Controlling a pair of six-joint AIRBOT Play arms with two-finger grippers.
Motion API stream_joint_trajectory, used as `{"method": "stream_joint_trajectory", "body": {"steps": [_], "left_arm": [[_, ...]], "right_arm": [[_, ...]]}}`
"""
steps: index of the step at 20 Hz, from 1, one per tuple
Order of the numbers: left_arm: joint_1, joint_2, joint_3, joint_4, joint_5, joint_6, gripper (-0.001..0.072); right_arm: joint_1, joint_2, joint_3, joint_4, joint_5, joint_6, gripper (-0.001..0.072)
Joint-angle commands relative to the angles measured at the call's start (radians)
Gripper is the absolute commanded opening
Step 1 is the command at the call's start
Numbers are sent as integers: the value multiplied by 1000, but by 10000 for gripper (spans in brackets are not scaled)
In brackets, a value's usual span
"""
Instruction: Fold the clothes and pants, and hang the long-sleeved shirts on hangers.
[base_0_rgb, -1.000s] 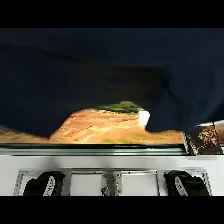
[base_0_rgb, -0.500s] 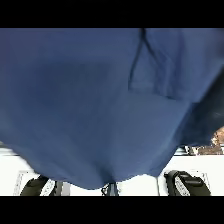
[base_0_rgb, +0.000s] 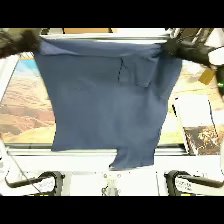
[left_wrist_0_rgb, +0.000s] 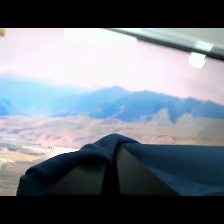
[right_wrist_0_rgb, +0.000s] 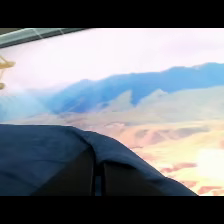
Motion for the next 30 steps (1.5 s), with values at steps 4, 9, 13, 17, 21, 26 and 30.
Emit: {"method": "stream_joint_trajectory", "body": {"steps": [4, 9, 13, 17, 21, 26, 30], "left_arm": [[-6, -213, 2, -7, 97, -29, 572], [95, -170, 0, 10, -170, -50, 572], [145, -45, -140, 119, -303, -32, 572], [129, 150, -541, 121, -294, -33, 572], [63, 303, -911, 28, -275, -32, 572], [27, 421, -1106, -122, -180, -32, 572], [27, 472, -1142, -133, -160, -32, 572]], "right_arm": [[-21, -140, 1, 8, -113, -5, 539], [-102, -39, -1, -108, 126, -7, 478], [-116, 106, -164, -395, 467, 37, 431], [-114, 274, -579, -415, 552, 228, 471], [-115, 346, -925, -340, 498, 264, 677], [-115, 343, -1061, -129, 306, 201, 675], [-114, 304, -1061, -24, 206, 138, 671]]}}
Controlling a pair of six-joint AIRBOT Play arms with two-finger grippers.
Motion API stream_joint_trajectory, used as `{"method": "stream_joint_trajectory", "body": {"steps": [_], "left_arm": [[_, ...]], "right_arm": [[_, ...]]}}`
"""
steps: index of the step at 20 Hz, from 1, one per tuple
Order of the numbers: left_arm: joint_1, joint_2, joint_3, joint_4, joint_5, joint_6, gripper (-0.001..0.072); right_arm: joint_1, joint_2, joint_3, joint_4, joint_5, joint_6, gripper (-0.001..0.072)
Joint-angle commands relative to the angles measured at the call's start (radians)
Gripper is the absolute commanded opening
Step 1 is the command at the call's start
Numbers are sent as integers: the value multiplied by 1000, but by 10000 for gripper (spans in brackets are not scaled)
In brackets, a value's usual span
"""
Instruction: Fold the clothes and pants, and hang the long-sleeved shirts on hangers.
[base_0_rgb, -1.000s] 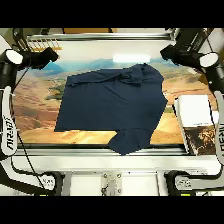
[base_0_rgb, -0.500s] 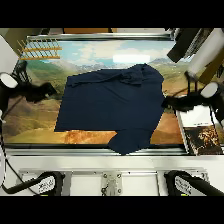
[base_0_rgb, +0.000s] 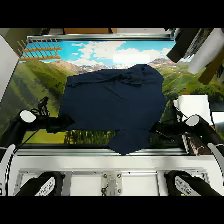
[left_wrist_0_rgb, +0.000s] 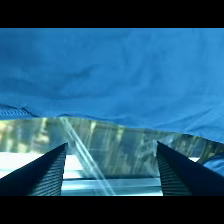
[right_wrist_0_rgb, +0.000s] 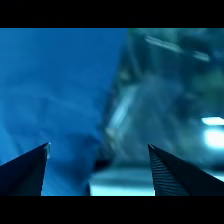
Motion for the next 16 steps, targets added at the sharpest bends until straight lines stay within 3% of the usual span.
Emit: {"method": "stream_joint_trajectory", "body": {"steps": [1, 3, 6, 12, 15, 16], "left_arm": [[-4, 50, -46, -35, 24, -1, 572], [-4, 65, -46, -35, 26, -1, 572], [-4, 67, -42, -35, 36, -1, 572], [-4, 67, -43, -35, 43, -1, 572], [-2, 67, -42, -25, 43, -1, 572], [11, 67, -42, -3, 41, -10, 572]], "right_arm": [[2, -37, -22, 117, -98, -68, 668], [2, -64, -21, 176, -113, -124, 576], [3, -102, -21, 249, -116, -172, 575], [71, -132, -20, 252, -154, -193, 560], [80, -129, -18, 250, -145, -254, 111], [78, -122, -18, 242, -134, -269, 18]]}}
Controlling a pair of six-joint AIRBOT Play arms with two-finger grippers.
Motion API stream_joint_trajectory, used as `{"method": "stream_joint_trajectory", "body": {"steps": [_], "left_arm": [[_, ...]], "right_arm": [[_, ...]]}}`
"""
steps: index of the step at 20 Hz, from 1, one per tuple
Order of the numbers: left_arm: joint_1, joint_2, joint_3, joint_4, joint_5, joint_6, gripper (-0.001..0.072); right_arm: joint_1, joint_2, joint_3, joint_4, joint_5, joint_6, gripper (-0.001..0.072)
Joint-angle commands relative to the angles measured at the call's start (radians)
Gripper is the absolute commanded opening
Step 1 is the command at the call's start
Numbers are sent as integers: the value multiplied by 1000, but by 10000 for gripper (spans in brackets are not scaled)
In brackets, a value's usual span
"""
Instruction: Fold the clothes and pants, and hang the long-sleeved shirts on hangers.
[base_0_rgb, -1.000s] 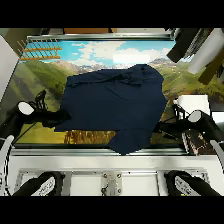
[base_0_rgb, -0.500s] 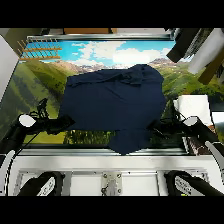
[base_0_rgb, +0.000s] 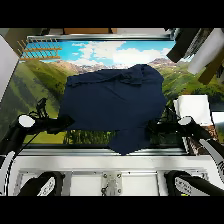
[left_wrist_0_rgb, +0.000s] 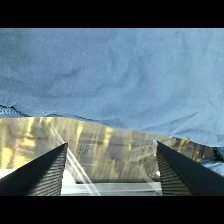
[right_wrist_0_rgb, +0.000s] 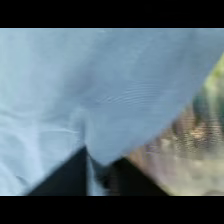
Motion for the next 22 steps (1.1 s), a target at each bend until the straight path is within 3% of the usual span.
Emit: {"method": "stream_joint_trajectory", "body": {"steps": [1, 4, 8, 15, 20, 21, 22], "left_arm": [[35, 1, 0, 66, -3, -43, 572], [135, 1, -18, 196, -16, -179, 571], [204, 0, -138, 200, 90, -296, 571], [195, -159, -119, 101, 223, -319, 572], [92, -279, -1, 100, 256, -315, 571], [75, -296, 20, 103, 260, -315, 506], [63, -308, 37, 105, 259, -315, 248]], "right_arm": [[9, 18, 5, -16, 24, -50, 18], [9, 68, 10, -53, 35, -50, 17], [10, 103, 10, -51, 34, -50, 17], [10, 104, 10, -48, 35, -50, 17], [10, 104, 10, -48, 35, -50, 18], [10, 104, 10, -48, 35, -49, 18], [10, 104, 10, -48, 35, -49, 18]]}}
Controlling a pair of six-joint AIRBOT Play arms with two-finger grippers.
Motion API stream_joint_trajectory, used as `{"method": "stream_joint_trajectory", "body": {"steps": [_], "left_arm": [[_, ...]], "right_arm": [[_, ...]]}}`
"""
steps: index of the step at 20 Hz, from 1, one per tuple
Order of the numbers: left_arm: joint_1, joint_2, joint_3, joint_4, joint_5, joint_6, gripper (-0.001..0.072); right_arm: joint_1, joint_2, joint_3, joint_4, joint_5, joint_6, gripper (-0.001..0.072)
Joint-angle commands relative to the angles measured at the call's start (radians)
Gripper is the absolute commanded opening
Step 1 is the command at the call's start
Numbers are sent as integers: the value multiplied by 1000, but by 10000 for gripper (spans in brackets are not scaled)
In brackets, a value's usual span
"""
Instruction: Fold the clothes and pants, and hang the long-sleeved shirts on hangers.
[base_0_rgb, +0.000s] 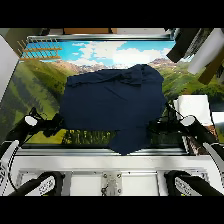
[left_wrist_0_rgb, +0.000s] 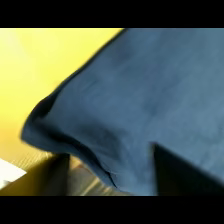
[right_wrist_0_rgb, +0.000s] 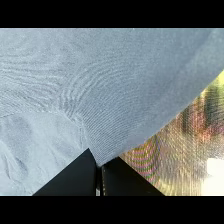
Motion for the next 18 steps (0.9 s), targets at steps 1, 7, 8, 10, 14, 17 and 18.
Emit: {"method": "stream_joint_trajectory", "body": {"steps": [1, 7, 8, 10, 14, 17, 18], "left_arm": [[-51, -55, 68, 0, 17, -2, 25], [-23, 97, 239, -2, -13, 73, 8], [-12, 148, 308, -3, -27, 91, 8], [1, 251, 455, -3, -41, 113, 8], [2, 445, 743, 0, -32, 117, 9], [2, 572, 896, 0, -19, 148, 8], [2, 611, 930, 1, -13, 148, 9]], "right_arm": [[1, 1, 1, 1, 0, 0, 18], [-13, 6, 173, -23, 47, 8, 17], [-15, 14, 248, -39, 80, 8, 17], [-15, 39, 447, -84, 159, 7, 17], [-15, 127, 859, -116, 240, 7, 17], [-15, 217, 1114, -116, 236, 7, 17], [-15, 251, 1176, -116, 234, 7, 17]]}}
